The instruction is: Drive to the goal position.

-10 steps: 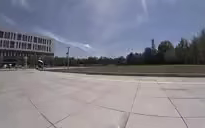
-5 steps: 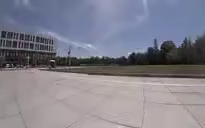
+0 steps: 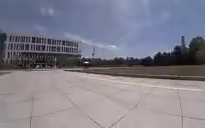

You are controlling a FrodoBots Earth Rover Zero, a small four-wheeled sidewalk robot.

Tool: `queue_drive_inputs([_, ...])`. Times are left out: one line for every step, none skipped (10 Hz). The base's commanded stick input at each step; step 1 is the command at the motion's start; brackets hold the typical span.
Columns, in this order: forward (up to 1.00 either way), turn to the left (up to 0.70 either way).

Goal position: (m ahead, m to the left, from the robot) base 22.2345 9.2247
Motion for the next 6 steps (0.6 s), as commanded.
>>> queue_drive_inputs([0.7,0.0])
queue_drive_inputs([0.7,0.0])
queue_drive_inputs([0.7,0.0])
queue_drive_inputs([0.7,0.0])
queue_drive_inputs([0.7,0.0])
queue_drive_inputs([0.7,0.0])
